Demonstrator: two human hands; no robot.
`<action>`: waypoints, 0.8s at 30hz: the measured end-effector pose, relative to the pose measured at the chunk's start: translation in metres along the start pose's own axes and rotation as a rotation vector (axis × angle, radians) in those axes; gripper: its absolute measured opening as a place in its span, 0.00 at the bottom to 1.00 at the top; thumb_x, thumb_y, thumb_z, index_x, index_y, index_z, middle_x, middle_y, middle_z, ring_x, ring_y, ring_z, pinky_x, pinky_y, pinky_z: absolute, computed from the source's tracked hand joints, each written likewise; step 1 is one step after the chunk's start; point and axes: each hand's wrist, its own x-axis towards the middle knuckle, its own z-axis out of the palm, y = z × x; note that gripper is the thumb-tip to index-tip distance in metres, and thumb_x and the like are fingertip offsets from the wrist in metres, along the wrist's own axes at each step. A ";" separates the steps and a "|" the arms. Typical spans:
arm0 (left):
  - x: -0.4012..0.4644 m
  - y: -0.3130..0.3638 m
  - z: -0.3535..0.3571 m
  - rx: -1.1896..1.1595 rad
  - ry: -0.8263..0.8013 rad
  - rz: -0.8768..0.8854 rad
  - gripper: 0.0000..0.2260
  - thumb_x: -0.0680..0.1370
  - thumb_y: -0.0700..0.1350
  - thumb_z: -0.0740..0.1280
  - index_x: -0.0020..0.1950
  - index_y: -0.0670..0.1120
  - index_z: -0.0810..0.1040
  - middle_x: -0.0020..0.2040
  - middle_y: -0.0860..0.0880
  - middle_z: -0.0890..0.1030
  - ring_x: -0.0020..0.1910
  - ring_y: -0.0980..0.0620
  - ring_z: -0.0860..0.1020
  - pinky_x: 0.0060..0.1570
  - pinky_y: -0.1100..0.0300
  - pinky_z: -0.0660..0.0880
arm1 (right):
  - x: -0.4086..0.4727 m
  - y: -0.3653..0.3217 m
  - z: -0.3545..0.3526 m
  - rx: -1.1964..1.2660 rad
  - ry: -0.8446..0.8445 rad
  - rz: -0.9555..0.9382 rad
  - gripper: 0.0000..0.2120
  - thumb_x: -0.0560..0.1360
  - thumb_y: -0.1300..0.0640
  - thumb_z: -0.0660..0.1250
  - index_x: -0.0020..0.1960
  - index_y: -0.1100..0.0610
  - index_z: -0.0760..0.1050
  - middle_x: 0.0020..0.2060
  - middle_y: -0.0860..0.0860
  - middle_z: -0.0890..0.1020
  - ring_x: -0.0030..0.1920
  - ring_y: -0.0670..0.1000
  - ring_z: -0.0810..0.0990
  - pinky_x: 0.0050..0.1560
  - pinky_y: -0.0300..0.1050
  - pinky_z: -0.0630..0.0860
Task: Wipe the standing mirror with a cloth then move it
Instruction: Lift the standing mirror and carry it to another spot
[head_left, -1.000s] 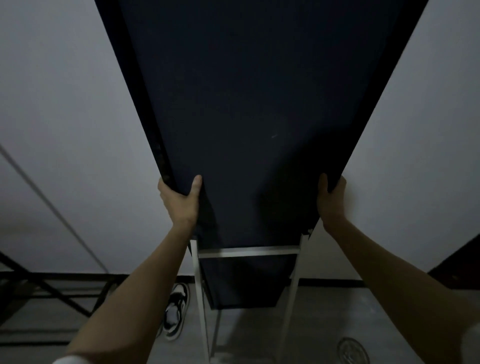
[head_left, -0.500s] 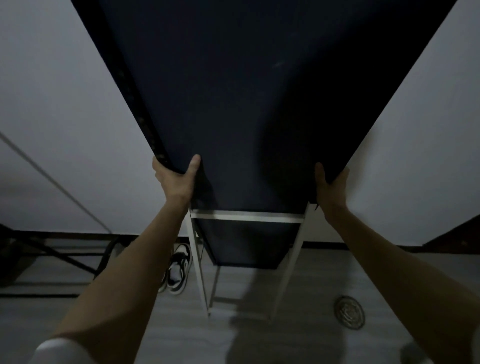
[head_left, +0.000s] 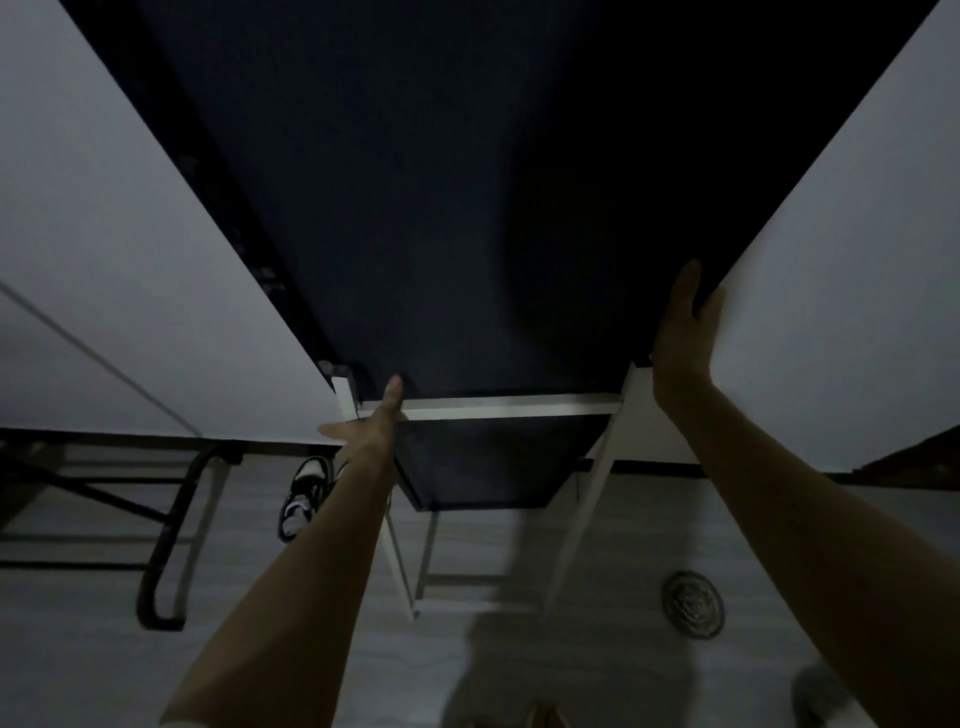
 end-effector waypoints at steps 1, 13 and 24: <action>0.002 -0.002 0.000 -0.048 0.010 -0.033 0.57 0.62 0.60 0.76 0.76 0.47 0.39 0.74 0.37 0.57 0.70 0.36 0.63 0.68 0.41 0.64 | 0.001 0.002 -0.001 -0.010 -0.004 -0.009 0.27 0.78 0.42 0.53 0.63 0.65 0.65 0.41 0.48 0.72 0.39 0.44 0.73 0.38 0.34 0.74; -0.003 -0.009 0.012 -0.175 -0.035 -0.076 0.55 0.53 0.61 0.75 0.73 0.51 0.51 0.65 0.39 0.69 0.59 0.39 0.73 0.59 0.41 0.73 | 0.014 0.009 -0.001 -0.083 0.027 -0.047 0.31 0.73 0.32 0.53 0.56 0.60 0.67 0.40 0.47 0.72 0.38 0.44 0.72 0.38 0.35 0.72; 0.009 -0.010 0.020 -0.167 -0.009 -0.080 0.56 0.50 0.64 0.71 0.73 0.56 0.48 0.68 0.39 0.65 0.60 0.37 0.71 0.57 0.40 0.72 | 0.025 0.015 0.001 -0.078 0.058 -0.055 0.40 0.63 0.22 0.54 0.54 0.58 0.65 0.39 0.47 0.72 0.39 0.45 0.71 0.38 0.36 0.70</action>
